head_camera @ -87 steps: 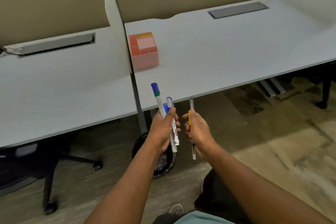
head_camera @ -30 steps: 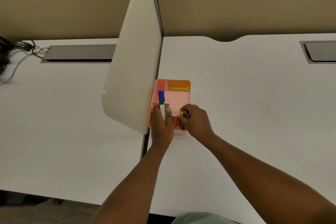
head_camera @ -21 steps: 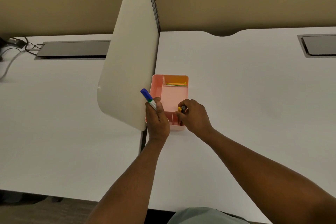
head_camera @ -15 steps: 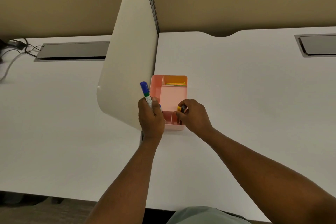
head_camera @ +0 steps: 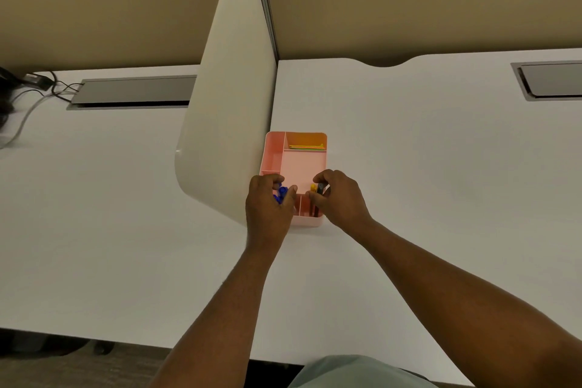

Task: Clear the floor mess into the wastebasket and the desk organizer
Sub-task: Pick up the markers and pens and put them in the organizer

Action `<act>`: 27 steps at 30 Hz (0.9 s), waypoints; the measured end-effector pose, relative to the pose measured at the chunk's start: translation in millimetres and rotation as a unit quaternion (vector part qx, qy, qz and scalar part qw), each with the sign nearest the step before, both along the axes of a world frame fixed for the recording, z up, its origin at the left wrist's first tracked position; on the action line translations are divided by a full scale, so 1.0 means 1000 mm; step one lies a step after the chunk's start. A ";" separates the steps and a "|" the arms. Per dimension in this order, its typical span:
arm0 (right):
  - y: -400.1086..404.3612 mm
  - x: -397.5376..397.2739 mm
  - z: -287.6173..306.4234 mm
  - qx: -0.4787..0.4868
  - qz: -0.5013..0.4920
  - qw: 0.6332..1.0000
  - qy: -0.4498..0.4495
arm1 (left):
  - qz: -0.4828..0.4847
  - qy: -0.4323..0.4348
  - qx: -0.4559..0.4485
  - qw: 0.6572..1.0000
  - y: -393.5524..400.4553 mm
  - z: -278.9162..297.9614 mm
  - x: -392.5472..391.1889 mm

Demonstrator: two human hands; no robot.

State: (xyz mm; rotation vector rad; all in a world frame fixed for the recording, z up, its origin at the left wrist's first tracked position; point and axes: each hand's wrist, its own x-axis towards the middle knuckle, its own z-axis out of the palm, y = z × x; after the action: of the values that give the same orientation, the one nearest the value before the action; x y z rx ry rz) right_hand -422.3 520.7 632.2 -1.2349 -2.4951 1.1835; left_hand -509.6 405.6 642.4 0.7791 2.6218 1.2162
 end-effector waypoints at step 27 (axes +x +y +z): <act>-0.083 0.104 0.024 0.180 0.061 0.980 -0.064 | -0.147 0.187 -0.208 0.949 -0.071 0.016 0.063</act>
State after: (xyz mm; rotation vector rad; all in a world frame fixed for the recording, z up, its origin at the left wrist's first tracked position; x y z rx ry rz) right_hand -318.0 437.4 656.0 -1.1050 -2.7508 0.6424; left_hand -447.0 334.9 658.0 1.3482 2.7570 0.4441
